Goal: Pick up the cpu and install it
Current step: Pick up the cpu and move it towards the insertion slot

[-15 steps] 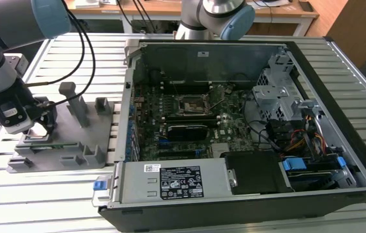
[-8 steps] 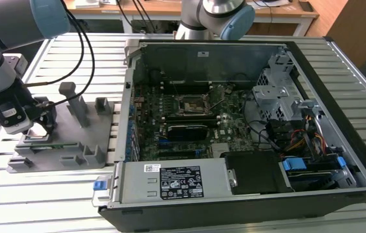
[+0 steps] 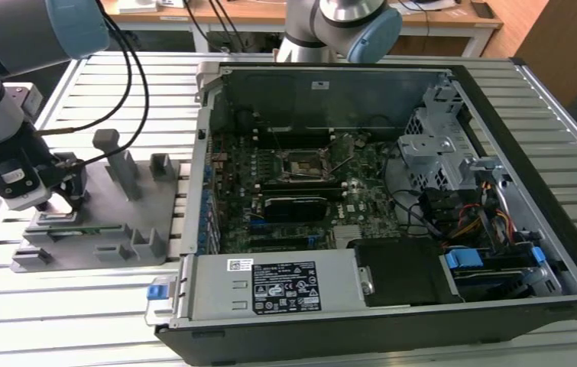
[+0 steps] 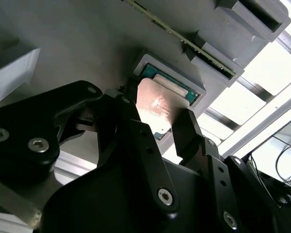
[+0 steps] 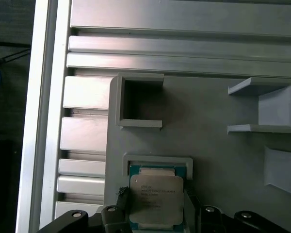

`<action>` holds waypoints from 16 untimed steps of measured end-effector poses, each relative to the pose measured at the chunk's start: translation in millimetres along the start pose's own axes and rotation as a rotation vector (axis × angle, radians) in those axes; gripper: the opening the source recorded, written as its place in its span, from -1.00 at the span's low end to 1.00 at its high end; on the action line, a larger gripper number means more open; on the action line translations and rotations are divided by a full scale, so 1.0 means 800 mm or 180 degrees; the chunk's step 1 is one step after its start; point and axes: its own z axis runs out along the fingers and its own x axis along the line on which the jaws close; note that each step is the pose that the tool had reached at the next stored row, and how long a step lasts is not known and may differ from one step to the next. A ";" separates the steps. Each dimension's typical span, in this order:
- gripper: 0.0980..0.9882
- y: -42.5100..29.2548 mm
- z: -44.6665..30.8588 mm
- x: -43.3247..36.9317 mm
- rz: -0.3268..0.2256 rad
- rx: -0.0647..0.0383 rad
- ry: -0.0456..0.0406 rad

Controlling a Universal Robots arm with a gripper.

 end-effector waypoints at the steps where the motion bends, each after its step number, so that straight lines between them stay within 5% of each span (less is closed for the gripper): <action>1: -0.02 0.0001 -0.0024 0.000 0.0000 0.0000 0.0000; 16: -0.02 0.0021 -0.0346 0.001 0.0000 0.0000 0.0002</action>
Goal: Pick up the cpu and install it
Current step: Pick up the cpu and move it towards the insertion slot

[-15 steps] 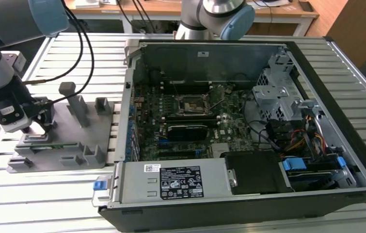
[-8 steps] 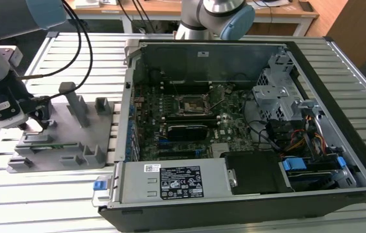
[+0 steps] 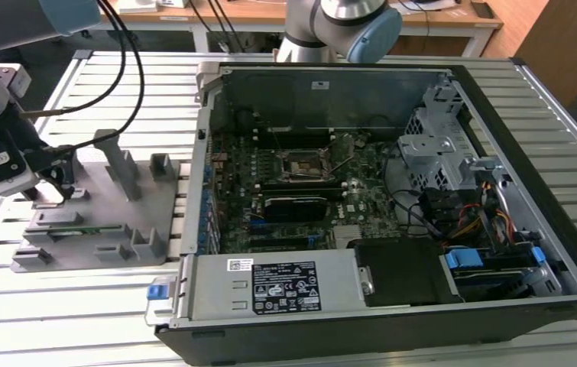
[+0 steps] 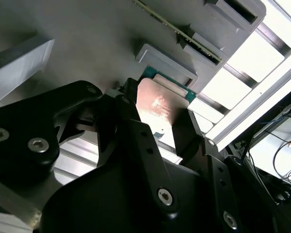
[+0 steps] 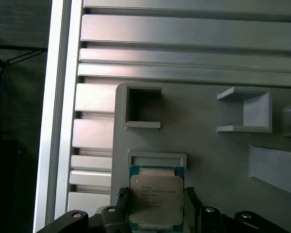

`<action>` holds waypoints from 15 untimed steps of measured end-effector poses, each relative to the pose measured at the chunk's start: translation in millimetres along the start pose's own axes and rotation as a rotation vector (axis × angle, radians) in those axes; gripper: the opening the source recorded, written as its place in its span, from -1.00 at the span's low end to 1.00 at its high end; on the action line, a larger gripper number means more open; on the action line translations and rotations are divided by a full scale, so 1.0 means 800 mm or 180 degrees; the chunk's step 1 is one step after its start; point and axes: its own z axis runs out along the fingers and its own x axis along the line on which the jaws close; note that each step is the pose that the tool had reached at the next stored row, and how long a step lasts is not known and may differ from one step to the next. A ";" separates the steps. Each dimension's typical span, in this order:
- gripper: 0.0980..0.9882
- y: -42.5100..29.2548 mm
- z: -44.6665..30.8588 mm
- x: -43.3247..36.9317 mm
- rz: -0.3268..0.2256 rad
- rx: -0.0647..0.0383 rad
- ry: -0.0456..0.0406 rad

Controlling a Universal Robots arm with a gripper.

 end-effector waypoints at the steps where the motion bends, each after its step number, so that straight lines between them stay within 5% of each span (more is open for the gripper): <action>1: -0.02 0.0001 -0.0013 0.000 0.0000 0.0000 0.0000; 5: 0.00 0.0001 -0.0031 0.000 0.0000 -0.0002 0.0001; 6: 0.14 0.0001 -0.0038 0.000 0.0000 -0.0002 0.0001; 15: 0.14 0.0002 -0.0050 0.000 0.0000 -0.0003 0.0000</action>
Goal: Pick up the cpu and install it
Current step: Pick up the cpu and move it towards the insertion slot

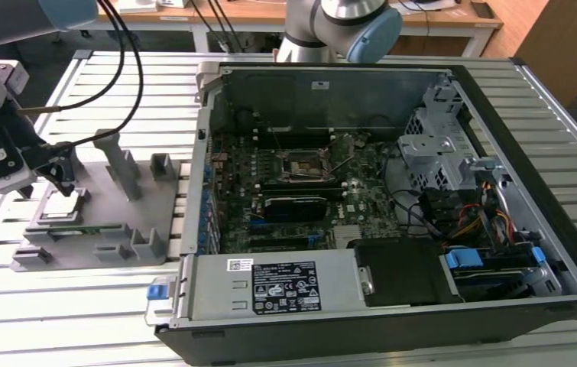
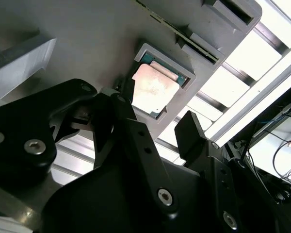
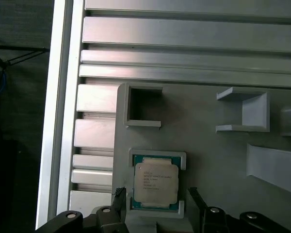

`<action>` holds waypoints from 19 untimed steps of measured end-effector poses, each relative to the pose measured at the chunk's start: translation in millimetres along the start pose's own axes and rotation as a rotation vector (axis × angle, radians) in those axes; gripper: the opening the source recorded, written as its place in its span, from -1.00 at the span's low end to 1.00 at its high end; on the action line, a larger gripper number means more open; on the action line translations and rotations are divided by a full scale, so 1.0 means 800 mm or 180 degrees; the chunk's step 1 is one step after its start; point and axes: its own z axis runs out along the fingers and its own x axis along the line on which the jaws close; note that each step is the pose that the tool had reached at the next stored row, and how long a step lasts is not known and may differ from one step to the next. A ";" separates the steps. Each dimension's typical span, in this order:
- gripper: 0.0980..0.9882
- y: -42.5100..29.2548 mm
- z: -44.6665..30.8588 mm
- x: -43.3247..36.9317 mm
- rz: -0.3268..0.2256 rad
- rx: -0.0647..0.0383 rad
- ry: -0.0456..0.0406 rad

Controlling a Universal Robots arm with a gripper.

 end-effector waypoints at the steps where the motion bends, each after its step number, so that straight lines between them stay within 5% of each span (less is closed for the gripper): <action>1: 0.14 0.0000 0.0000 0.000 0.0000 0.0000 0.0000; 19: 0.30 -0.0013 0.0217 -0.001 0.0014 0.0000 -0.0006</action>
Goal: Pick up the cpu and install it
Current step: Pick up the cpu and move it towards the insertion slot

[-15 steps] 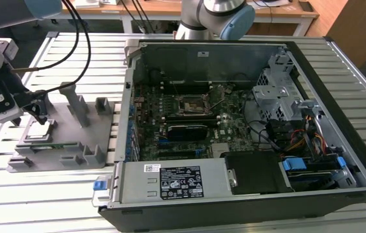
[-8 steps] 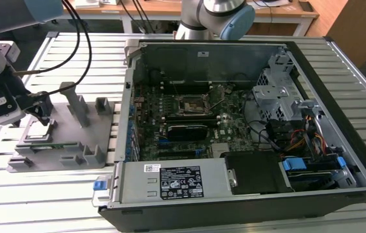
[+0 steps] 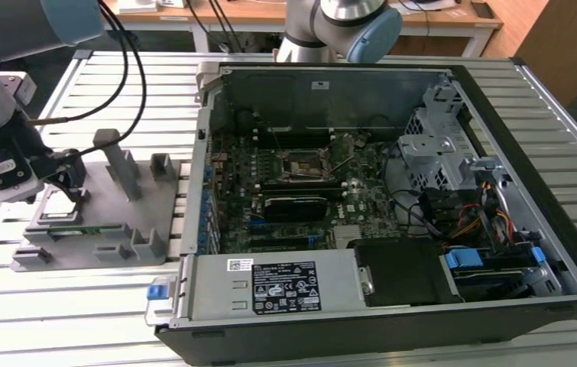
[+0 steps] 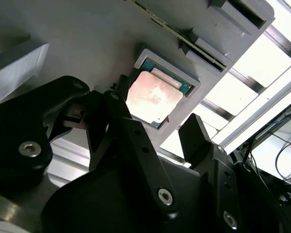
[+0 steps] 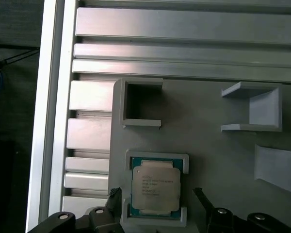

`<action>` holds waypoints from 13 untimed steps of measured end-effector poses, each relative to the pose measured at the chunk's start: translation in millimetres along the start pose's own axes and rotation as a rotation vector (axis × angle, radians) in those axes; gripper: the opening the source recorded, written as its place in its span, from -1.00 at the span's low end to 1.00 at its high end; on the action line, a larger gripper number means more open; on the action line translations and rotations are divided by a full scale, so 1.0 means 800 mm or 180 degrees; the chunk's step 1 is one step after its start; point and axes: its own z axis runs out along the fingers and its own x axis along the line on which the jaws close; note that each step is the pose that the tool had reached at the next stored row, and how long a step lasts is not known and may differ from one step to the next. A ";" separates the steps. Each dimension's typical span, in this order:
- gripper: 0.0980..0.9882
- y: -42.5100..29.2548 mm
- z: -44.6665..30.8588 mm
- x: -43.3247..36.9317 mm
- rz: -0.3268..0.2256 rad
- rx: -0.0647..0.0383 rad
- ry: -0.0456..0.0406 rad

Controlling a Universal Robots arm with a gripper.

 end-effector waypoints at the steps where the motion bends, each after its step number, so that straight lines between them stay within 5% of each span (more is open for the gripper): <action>1: 0.30 0.0000 0.0005 0.000 0.0000 0.0000 0.0000; 4: 0.46 -0.0001 0.0029 0.000 0.0001 0.0000 -0.0001; 13: 0.46 0.0010 0.0141 -0.001 0.0012 0.0000 -0.0001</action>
